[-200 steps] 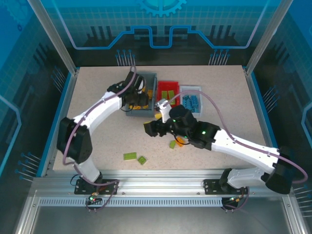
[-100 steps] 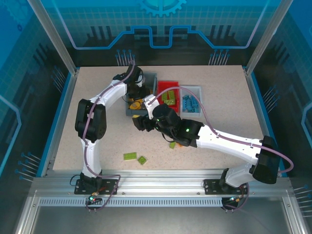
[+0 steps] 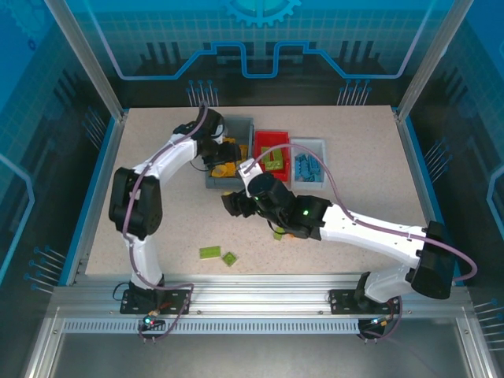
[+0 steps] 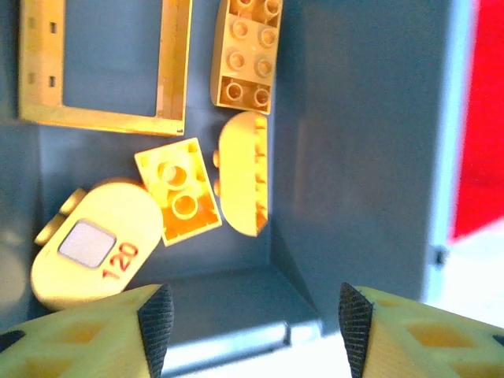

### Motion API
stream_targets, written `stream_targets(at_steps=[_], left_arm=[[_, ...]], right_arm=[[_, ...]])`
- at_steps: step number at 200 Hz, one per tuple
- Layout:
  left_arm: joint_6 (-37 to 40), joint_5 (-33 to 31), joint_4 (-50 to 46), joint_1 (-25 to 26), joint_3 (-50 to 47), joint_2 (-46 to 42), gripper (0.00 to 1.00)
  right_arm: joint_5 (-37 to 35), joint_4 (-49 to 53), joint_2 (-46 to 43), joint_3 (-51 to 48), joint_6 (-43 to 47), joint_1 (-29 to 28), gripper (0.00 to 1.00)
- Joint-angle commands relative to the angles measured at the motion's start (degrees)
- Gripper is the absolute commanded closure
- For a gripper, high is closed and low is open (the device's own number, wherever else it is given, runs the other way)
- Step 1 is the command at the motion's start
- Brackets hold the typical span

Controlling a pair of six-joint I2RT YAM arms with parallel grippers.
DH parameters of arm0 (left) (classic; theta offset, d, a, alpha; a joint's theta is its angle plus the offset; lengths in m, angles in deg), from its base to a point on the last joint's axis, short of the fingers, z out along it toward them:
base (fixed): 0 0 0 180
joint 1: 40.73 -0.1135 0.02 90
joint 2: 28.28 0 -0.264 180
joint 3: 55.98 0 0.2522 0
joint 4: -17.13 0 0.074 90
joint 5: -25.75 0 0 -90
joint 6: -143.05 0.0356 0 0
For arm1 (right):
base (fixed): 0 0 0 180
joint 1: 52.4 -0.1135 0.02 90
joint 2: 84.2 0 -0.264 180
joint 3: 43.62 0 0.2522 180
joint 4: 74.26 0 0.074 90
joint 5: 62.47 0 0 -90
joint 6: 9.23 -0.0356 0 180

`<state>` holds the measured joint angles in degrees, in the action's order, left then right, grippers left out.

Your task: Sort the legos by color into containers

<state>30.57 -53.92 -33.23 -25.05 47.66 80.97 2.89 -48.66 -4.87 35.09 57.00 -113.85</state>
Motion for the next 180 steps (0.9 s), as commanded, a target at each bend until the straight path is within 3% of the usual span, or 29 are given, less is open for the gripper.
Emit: stream_targets(at_steps=[1,21,60,100,140,180], left_arm=[[-2.8,-0.5,1.9,-0.3,-4.8,-10.0,0.40],[-4.9,-0.6,3.0,0.4,-11.9,-18.6,0.40],[-10.9,-3.9,0.4,2.9,-26.8,-39.7,0.40],[-18.8,-14.6,-12.4,3.2,-36.5,-66.1,0.39],[-21.9,-19.1,-24.4,3.1,-34.9,-78.6,0.40],[-24.1,-30.7,-33.3,3.1,-26.9,-83.0,0.41]], right_arm=[[-1.2,6.2,-1.7,-4.1,-3.0,-0.2,0.28],[-0.1,10.0,0.2,-5.4,-2.1,-2.8,0.29],[12.7,7.5,10.4,-4.3,8.2,-10.3,0.26],[18.7,10.0,25.2,6.6,19.9,-10.0,0.21],[20.1,24.9,39.0,24.2,27.4,-7.2,0.20],[18.7,39.0,45.5,35.4,29.8,-7.7,0.18]])
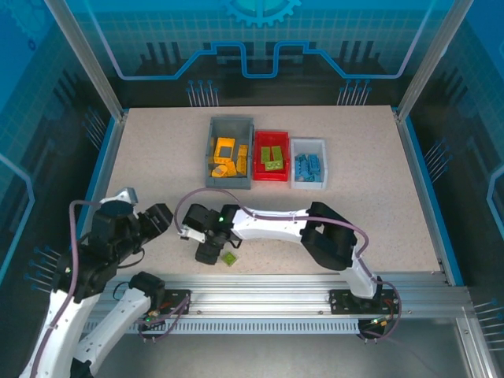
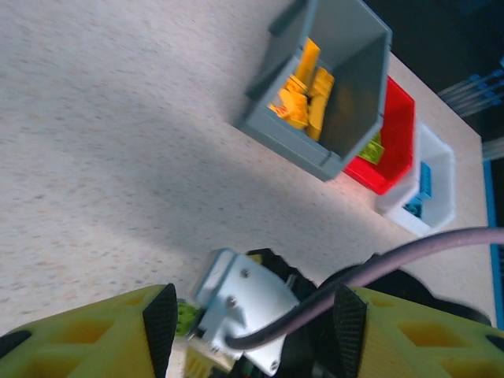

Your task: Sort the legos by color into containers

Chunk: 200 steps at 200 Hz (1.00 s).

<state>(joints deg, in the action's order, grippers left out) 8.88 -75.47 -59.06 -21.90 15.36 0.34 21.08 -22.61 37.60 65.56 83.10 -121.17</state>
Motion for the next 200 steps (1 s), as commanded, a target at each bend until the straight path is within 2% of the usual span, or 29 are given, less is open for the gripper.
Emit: stream_targets(at_steps=[1,48,118,165,200], left_arm=[[-2.4,-9.3,-7.5,0.0,5.6,-2.5,0.41],[-1.8,-10.1,-7.8,0.0,8.8,-1.0,0.41],[-2.2,-8.7,-8.0,0.0,9.3,-0.8,0.41],[-2.9,-8.2,-8.4,-0.1,10.3,-0.6,0.41],[-3.2,-8.1,-8.5,0.0,10.1,-0.9,0.41]], right_arm=[[0.4,13.2,3.2,5.1,3.7,-0.5,0.18],[-2.4,20.9,10.4,15.3,4.8,-1.3,0.20],[-5.2,30.8,20.8,29.0,4.7,-1.5,0.30],[-7.3,32.6,23.9,32.3,3.7,-1.8,0.51],[-10.3,30.4,22.7,31.7,1.8,-1.3,0.65]])
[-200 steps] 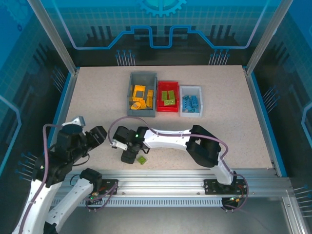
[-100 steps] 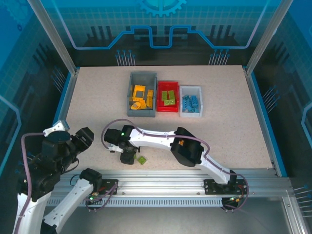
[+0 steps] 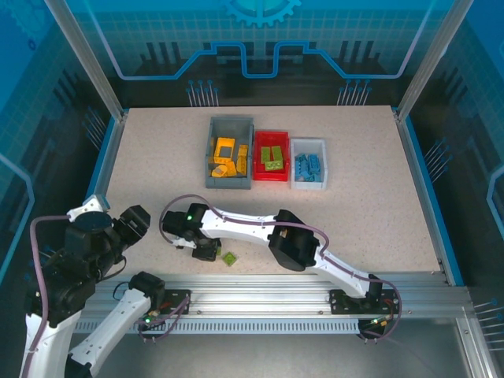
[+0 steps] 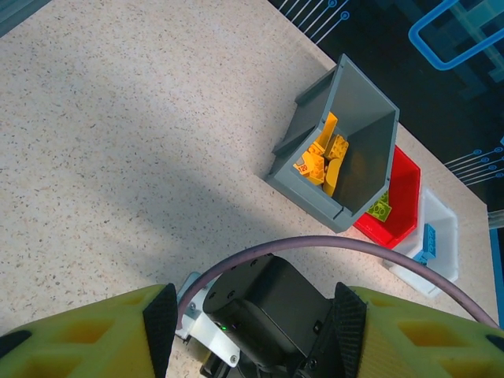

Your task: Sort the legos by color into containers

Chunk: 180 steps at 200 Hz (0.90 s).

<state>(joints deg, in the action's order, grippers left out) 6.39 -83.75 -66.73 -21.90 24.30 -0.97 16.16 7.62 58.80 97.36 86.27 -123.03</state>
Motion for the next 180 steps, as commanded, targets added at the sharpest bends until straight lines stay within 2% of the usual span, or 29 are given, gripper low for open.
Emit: stream_targets(at_steps=[1,24,66,97,131,148,180], left_arm=[[-0.7,0.1,-0.8,0.0,1.2,0.4,0.41],[-0.8,0.5,-0.5,0.0,0.8,0.3,0.41],[0.3,3.6,2.4,-0.1,-0.8,1.7,0.41],[2.4,13.0,10.2,0.0,-3.4,5.2,0.40],[2.5,26.6,23.3,0.5,-6.1,13.5,0.40],[1.6,27.7,29.0,4.4,-6.2,19.0,0.41],[4.1,18.5,33.8,18.2,-2.5,30.5,0.41]], right_arm=[[-5.5,0.1,1.4,-0.2,-1.5,0.6,0.65],[-6.3,-3.4,-2.5,-2.9,-2.6,1.4,0.69],[-8.3,-9.1,-15.3,-8.7,-5.4,4.2,0.72],[-8.7,-13.5,-26.5,-16.1,-8.5,10.5,0.73],[-5.6,-18.8,-33.5,-22.9,-16.0,23.2,0.73],[-3.7,-19.9,-32.3,-22.2,-19.8,29.0,0.73],[0.6,-20.1,-25.7,-16.5,-27.1,37.1,0.72]])
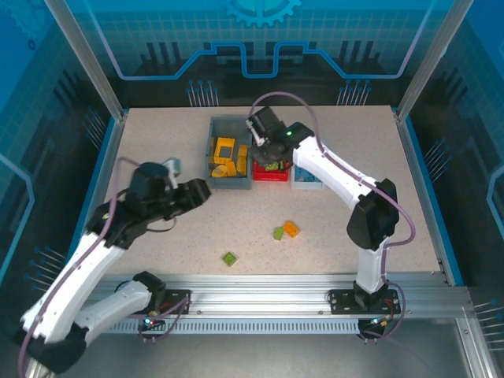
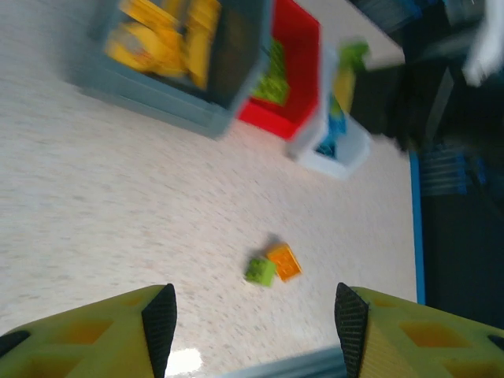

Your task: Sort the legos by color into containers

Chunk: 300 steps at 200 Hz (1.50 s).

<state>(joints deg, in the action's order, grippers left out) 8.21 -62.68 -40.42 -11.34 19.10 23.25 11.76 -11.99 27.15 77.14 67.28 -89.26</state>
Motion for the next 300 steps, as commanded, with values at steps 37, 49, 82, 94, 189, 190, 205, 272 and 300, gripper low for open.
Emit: stream_targets(at_steps=[37,49,82,94,189,190,205,272,300], left_arm=[[2.6,-7.9,13.4,15.1,3.2,14.7,0.41],[3.1,-9.2,14.5,16.7,3.3,16.6,0.41],[4.1,-11.6,15.8,20.0,3.0,20.2,0.41],[4.2,-11.8,16.1,20.8,2.8,21.1,0.41],[7.2,-11.0,16.3,24.2,1.7,27.1,0.39],[7.3,-10.9,16.2,24.2,1.9,27.2,0.39],[9.7,-9.6,15.5,24.2,3.2,29.0,0.37],[13.4,-5.5,9.3,24.2,15.4,46.0,0.24],[5.2,-6.2,11.5,24.3,16.2,50.3,0.20]], right_arm=[[12.6,0.7,15.4,12.4,-15.3,8.8,0.72],[13.9,1.5,18.5,15.5,-16.4,9.6,0.72],[16.5,3.8,25.6,21.6,-19.8,11.9,0.69],[17.3,3.2,26.3,21.9,-20.0,12.3,0.65],[9.6,-0.8,6.2,10.6,-17.8,9.6,0.49],[9.5,-1.0,5.8,10.2,-17.8,9.6,0.49],[6.8,-3.5,-1.9,3.2,-17.9,8.9,0.51],[4.3,-13.2,-45.5,-42.6,-23.7,5.3,0.45],[5.7,-8.0,-57.8,-53.1,-26.7,3.9,0.43]])
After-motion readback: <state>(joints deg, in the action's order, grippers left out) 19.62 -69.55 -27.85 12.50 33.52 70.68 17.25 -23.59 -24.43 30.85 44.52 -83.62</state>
